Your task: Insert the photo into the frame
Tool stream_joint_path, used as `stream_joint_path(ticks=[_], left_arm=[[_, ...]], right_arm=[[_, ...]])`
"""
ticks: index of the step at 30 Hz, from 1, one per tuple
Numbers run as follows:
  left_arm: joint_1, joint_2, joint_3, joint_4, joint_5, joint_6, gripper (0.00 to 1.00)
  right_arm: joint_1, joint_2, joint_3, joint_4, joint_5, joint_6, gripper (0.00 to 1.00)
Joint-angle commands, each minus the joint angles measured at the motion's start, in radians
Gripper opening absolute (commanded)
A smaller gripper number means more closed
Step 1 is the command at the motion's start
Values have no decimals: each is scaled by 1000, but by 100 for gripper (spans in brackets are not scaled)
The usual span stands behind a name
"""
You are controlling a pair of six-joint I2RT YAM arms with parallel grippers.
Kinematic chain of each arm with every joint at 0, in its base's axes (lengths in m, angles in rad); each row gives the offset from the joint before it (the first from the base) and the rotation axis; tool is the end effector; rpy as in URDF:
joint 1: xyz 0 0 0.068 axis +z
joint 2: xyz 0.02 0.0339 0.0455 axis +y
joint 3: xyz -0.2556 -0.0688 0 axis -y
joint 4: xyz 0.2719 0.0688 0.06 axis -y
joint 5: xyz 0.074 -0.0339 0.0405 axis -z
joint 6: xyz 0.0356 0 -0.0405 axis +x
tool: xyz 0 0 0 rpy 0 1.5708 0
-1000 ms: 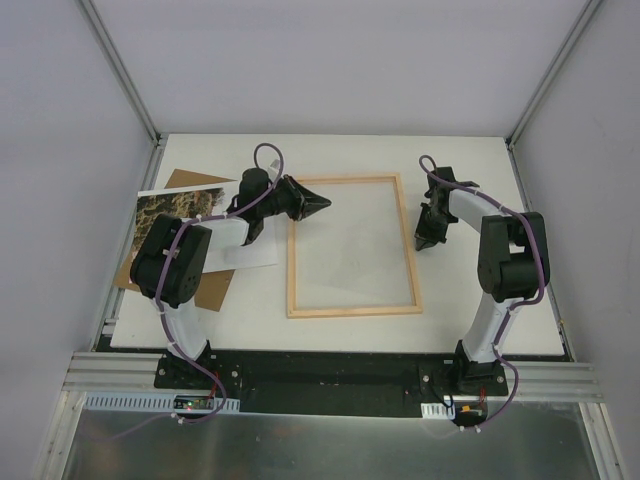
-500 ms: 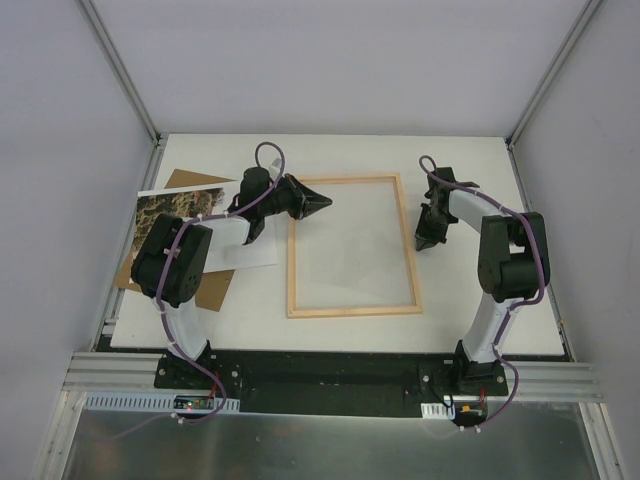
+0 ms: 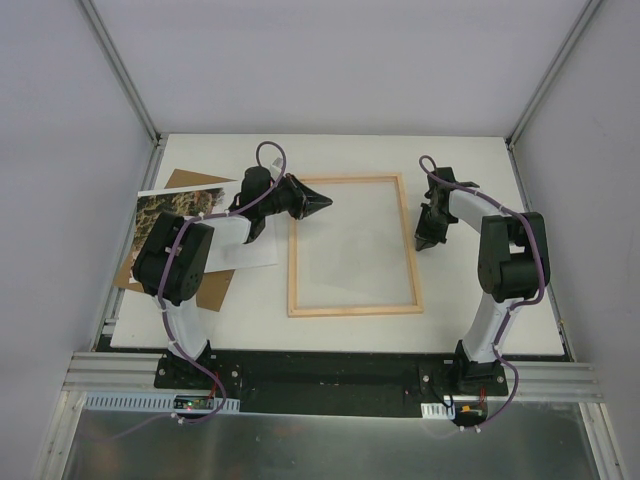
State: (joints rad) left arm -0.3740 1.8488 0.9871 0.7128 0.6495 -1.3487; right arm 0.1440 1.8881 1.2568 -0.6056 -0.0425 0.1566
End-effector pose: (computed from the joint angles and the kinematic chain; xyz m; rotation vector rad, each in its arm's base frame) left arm 0.3775 -0.1713 0.1768 -0.4214 2.0252 -1.7339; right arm 0.3863 0.0575 0.1408 0.0077 2.8149 0.1302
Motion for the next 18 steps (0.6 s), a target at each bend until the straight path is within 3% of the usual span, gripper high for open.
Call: stream_joint_path(ticks=[1,18], left_arm=[[-2,1,38,40,4,26,0],[3,24,21,74,6,25,0]], right_arm=[[5,-4,-11,-8,-3,3,2],[12,-1,-4,-14,1,3,2]])
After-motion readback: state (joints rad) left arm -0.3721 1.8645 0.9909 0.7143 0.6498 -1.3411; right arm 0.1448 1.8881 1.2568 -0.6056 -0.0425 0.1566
